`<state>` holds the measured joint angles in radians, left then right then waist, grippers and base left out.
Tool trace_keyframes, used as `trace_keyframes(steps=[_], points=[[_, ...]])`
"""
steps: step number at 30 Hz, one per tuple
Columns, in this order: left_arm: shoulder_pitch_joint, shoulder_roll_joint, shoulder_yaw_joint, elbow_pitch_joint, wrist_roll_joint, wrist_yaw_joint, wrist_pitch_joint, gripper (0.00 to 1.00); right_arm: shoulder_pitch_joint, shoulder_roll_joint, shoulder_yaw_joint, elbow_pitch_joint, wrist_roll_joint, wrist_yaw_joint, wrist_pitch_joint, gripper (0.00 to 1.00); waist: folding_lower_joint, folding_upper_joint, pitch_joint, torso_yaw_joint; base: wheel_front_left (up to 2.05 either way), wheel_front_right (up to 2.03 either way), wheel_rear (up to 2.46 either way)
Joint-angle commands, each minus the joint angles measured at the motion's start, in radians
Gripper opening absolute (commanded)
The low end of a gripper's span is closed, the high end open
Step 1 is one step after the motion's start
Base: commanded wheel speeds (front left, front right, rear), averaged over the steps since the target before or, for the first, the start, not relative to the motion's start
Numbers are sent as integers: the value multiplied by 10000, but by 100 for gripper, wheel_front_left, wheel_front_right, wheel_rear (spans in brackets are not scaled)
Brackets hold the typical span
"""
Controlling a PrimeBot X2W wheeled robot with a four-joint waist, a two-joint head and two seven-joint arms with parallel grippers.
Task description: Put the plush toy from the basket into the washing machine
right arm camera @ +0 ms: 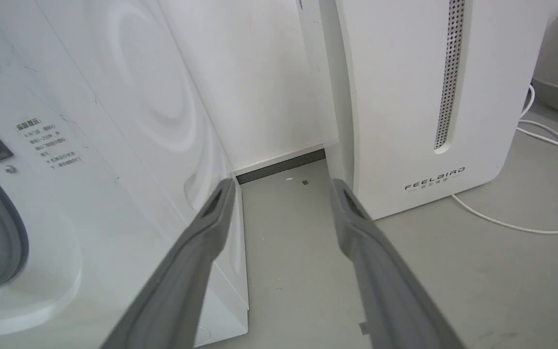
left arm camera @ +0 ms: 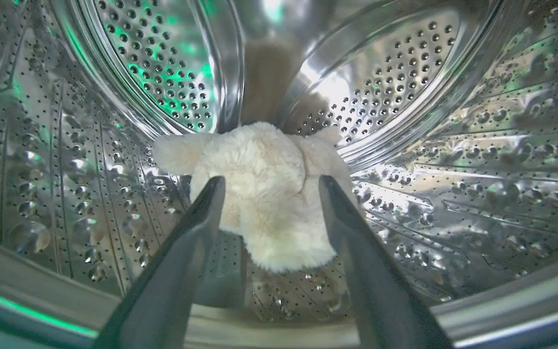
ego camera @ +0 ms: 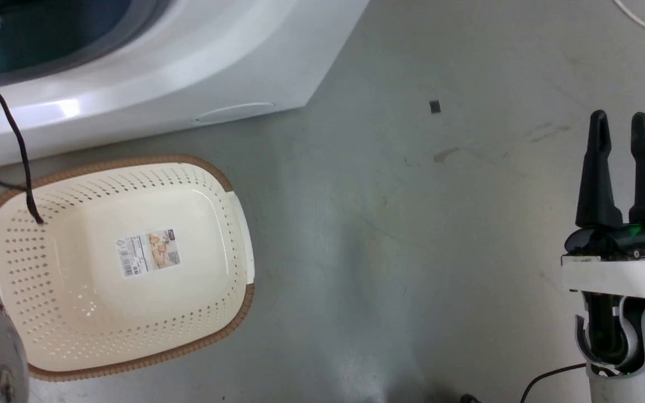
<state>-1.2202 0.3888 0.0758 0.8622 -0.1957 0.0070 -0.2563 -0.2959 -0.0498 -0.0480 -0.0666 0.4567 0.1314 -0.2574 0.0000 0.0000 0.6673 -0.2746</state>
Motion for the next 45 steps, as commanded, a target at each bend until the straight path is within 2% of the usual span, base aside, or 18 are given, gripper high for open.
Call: trace_keyframes(steps=[1, 19, 27, 38, 45], points=[[444, -66, 33, -205, 56, 6, -55, 100, -22, -4, 77, 13, -98, -7, -44, 100, 0, 0, -364, 185, 0, 0, 0], [5084, -1725, 388, -3040, 755, 73, -55, 100, 1011, -4, 708, 105, -1160, -7, -44, 100, 0, 0, -2807, 1392, 0, 0, 0], [7128, -2500, 540, -4625, 899, -253, -55, 100, 1693, -4, 685, 258, -1541, -7, -44, 100, 0, 0, -4002, 1894, 0, 0, 0], [9629, -2967, 598, -6738, 1399, -785, -55, 100, 2569, -4, 515, 405, -1852, -7, -44, 100, 0, 0, -5357, 2447, 0, 0, 0], [10761, -3102, 461, -6900, 1660, -785, -55, 100, 3065, -4, 389, 486, -1960, -7, -44, 100, 0, 0, -5988, 2707, 0, 0, 0]])
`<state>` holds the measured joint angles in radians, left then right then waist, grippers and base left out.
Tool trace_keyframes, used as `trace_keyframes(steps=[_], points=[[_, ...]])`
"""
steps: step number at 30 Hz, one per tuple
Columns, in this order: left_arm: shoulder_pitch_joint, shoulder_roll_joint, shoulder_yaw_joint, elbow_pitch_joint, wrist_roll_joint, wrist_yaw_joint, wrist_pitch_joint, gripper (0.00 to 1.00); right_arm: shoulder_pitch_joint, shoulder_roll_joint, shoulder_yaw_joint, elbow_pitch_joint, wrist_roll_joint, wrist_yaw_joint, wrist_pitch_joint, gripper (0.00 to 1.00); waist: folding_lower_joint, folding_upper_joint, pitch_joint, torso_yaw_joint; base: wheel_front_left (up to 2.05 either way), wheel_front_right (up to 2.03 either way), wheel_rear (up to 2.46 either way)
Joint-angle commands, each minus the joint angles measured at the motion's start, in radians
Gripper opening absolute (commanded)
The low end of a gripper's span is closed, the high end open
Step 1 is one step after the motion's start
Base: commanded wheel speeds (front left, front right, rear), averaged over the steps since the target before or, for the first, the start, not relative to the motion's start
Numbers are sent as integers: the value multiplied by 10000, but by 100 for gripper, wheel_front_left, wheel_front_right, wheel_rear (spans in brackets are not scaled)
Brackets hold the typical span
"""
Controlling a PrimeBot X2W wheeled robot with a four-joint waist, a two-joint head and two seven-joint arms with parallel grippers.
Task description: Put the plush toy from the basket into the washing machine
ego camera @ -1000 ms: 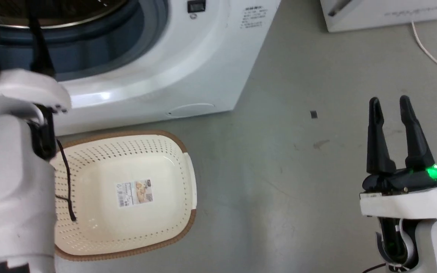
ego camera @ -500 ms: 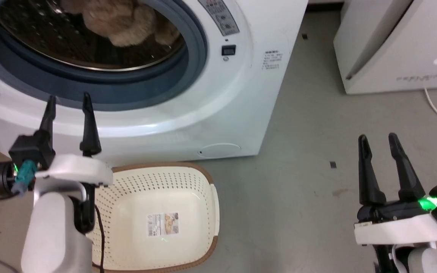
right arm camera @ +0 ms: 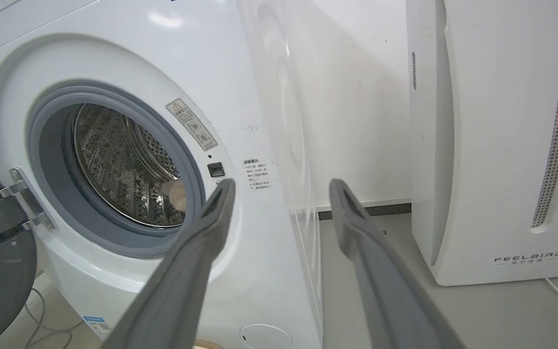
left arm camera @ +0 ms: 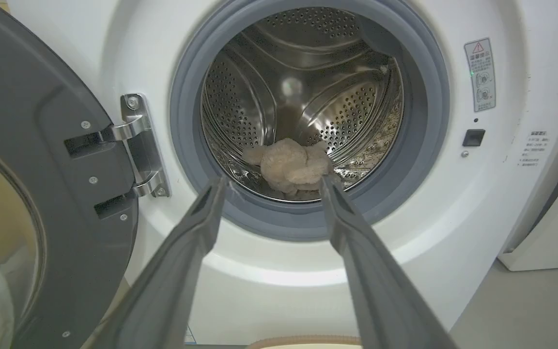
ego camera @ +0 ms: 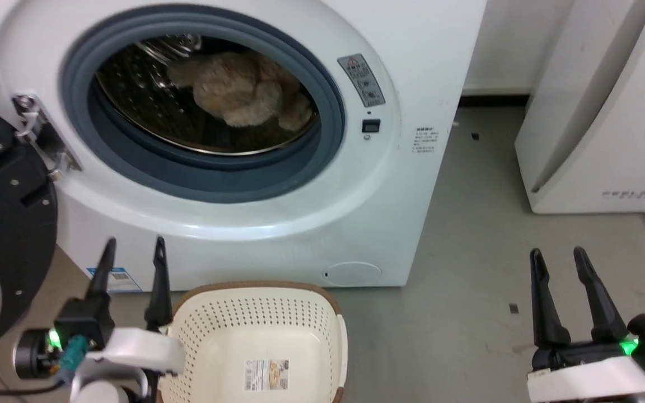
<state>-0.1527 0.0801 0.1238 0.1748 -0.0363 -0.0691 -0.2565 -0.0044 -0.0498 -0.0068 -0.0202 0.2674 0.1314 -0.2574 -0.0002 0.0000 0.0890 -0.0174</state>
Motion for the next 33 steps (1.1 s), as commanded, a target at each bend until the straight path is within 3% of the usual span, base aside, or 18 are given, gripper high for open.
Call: trace_keyframes(steps=[1, 10, 19, 20, 33], points=[[263, -46, -50, -2, 64, -12, -53, 100, 248, -4, -44, 37, -80, -7, -44, 100, 2, 0, -315, 175, 0, 0, 0], [1350, -191, -486, 98, 176, 105, -53, 100, 892, -4, -225, 141, -129, -7, -44, 100, 2, 0, -863, 448, 0, 0, 0], [1397, -231, -723, 239, 151, 135, -53, 100, 907, -4, -351, 206, -97, -7, -44, 100, 2, 0, -902, 738, 0, 0, 0], [1400, -233, -699, 245, 182, 210, -53, 0, 909, -4, -344, 217, -93, -7, -44, 0, 2, 0, -916, 756, 0, 0, 0], [1403, -241, -760, 79, 144, 203, 210, 0, 774, 0, -291, 186, -261, -1, 206, 0, 2, 0, -909, 704, 0, 0, 0]])
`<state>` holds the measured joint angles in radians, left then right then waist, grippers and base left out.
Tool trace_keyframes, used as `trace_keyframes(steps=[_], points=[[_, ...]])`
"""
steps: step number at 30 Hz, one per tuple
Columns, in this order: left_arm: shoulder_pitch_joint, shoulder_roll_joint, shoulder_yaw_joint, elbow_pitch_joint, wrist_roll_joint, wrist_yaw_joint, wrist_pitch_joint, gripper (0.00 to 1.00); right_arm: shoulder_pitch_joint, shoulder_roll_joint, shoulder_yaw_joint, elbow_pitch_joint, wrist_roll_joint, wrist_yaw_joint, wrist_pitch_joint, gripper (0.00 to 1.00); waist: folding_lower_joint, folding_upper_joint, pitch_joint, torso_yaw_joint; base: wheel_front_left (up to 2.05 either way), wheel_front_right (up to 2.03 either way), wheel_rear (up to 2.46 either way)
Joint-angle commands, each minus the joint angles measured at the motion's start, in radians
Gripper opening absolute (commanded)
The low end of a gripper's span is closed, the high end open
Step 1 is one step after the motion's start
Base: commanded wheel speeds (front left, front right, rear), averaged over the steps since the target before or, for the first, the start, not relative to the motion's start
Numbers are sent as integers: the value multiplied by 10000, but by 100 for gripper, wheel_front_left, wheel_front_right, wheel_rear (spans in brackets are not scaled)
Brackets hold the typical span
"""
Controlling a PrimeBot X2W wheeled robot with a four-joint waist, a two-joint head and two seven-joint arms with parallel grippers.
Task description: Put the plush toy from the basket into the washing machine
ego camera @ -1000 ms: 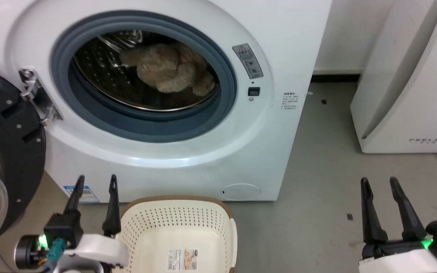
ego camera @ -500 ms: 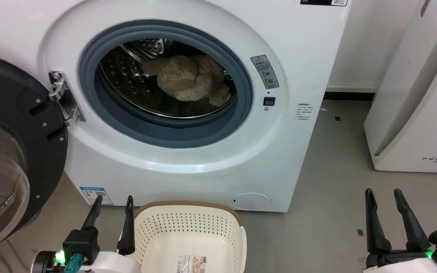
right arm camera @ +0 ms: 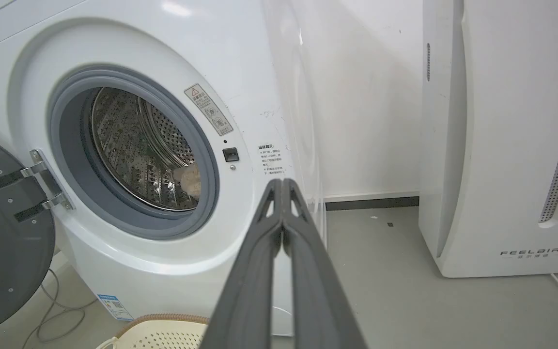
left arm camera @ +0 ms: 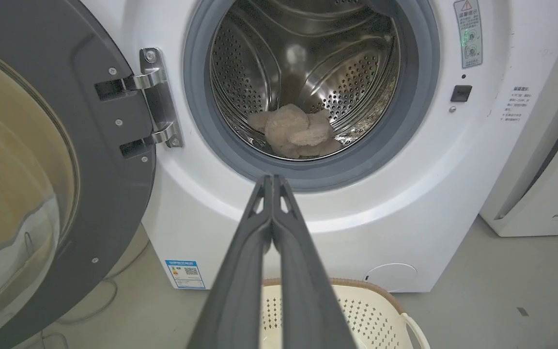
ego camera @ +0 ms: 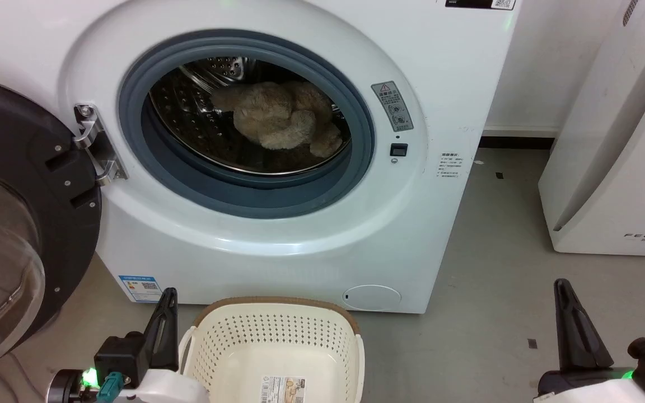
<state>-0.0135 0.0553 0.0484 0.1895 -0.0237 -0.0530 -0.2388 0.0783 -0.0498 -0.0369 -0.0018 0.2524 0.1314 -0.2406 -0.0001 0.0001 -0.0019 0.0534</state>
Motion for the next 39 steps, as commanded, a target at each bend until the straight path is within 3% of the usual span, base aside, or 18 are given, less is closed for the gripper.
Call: trace_keyframes(steps=[1, 39], points=[[12, 6, -11, -85, 19, 46, 54, 0, -59, 0, 13, 2, -133, -1, 58, 0, 1, -1, 0, -8, 0, 0, 0], [53, -13, -168, -687, 91, 207, 831, 0, -300, -2, 131, 7, -929, -3, 839, 0, 1, -1, 7, -183, 0, 0, 0]])
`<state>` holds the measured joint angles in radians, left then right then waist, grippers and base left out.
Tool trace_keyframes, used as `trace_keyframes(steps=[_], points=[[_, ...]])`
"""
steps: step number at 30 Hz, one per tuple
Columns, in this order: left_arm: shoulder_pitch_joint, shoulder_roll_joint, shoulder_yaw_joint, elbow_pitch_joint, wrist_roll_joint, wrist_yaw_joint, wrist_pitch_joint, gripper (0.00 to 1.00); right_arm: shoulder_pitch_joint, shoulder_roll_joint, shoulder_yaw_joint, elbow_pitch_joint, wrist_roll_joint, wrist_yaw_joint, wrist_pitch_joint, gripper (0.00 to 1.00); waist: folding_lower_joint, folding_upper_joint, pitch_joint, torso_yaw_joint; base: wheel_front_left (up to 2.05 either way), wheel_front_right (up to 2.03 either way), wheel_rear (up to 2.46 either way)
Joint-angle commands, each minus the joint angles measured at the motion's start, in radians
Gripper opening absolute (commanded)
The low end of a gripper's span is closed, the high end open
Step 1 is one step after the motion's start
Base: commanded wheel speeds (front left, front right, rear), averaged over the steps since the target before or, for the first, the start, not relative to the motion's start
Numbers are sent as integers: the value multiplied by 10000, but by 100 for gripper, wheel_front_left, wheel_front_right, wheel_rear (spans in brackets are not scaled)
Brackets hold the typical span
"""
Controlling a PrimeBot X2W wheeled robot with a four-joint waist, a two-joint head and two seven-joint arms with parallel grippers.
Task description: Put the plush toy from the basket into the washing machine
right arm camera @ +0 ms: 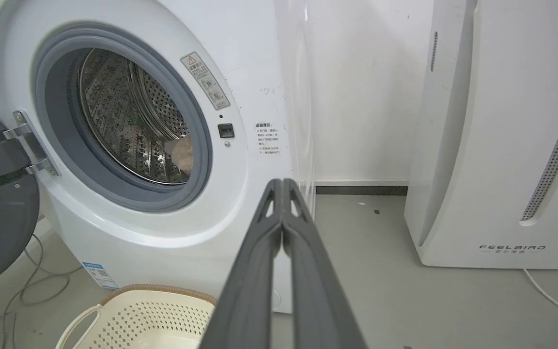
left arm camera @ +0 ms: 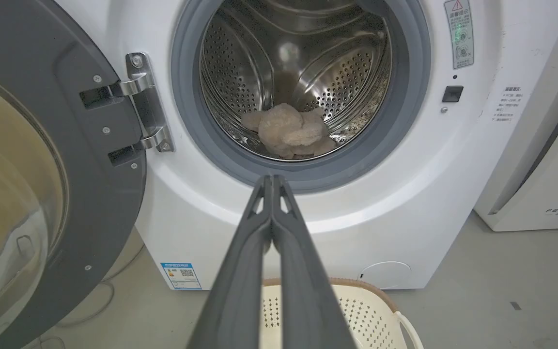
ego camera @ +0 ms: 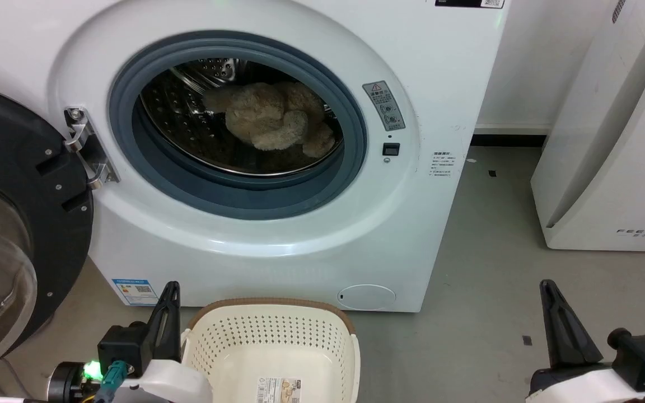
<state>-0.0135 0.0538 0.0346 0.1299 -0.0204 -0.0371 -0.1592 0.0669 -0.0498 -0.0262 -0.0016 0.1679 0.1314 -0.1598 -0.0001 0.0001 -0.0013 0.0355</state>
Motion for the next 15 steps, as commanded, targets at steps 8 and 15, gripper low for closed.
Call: trace_keyframes(steps=[8, 15], points=[[61, -1, -63, -218, 74, 82, 199, 0, -236, -2, 49, 6, -251, -3, 196, 0, 1, -1, 2, -41, 0, 0, 0], [69, -5, -92, -329, 87, 112, 342, 0, -281, -2, 71, 7, -397, -4, 340, 0, 1, -1, 3, -73, 0, 0, 0]])
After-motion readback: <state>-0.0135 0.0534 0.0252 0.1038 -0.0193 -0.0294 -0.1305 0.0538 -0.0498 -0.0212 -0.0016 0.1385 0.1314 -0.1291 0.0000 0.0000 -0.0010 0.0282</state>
